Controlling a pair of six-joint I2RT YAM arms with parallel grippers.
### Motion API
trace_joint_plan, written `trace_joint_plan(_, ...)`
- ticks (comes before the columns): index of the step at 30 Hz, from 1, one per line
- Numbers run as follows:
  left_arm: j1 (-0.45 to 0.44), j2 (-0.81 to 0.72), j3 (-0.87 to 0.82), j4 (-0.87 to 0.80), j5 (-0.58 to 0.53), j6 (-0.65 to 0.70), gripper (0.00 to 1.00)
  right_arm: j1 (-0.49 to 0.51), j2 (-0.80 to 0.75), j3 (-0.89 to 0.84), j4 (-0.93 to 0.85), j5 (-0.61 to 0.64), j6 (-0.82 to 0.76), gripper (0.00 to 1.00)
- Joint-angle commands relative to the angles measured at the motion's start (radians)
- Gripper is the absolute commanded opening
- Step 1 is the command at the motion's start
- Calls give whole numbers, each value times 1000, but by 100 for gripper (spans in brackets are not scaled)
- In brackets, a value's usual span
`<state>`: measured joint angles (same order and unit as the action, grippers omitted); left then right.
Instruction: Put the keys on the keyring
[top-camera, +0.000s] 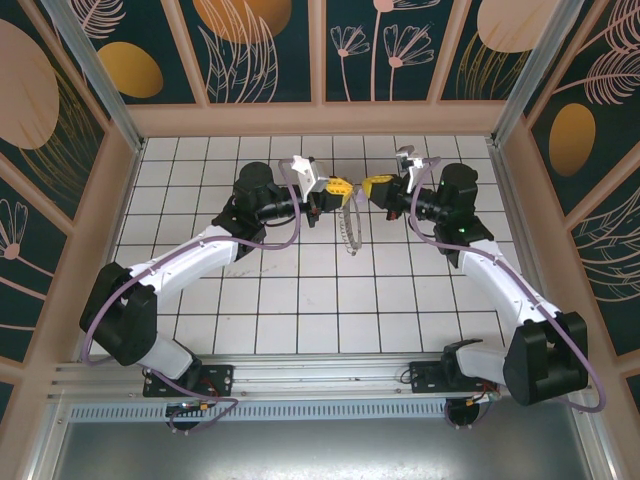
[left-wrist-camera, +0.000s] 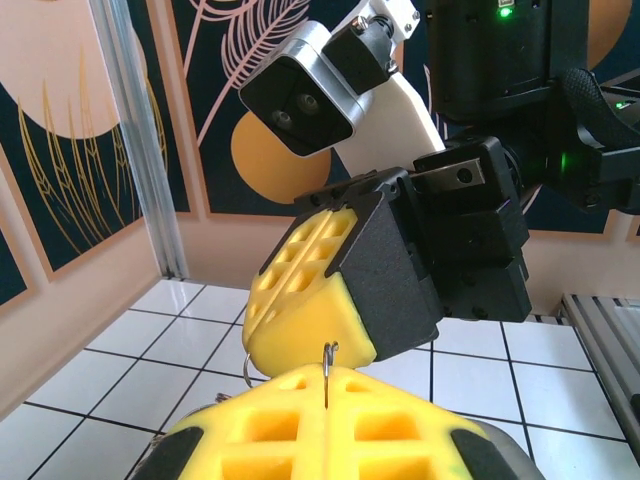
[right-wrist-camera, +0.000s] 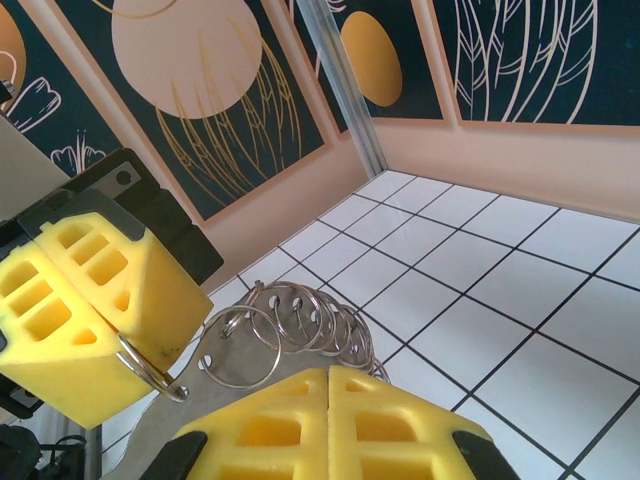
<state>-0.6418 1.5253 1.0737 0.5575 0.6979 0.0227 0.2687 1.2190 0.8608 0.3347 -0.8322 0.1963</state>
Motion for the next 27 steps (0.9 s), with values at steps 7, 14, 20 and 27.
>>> trace_joint_plan(7, -4, -11, 31, 65, 4, -11, 0, -6, -85, -18, 21, -41, 14, 0)
trace_joint_plan(14, -4, -16, 22, 87, 22, 12, 0, -3, -148, -45, 22, -57, 7, 0)
trace_joint_plan(20, -5, -27, 23, 106, 23, 73, 0, -5, -183, -51, 4, -67, -21, 0)
trace_joint_plan(27, -5, -23, 43, 104, 52, 126, 0, 1, -194, -57, 42, -79, -17, 0)
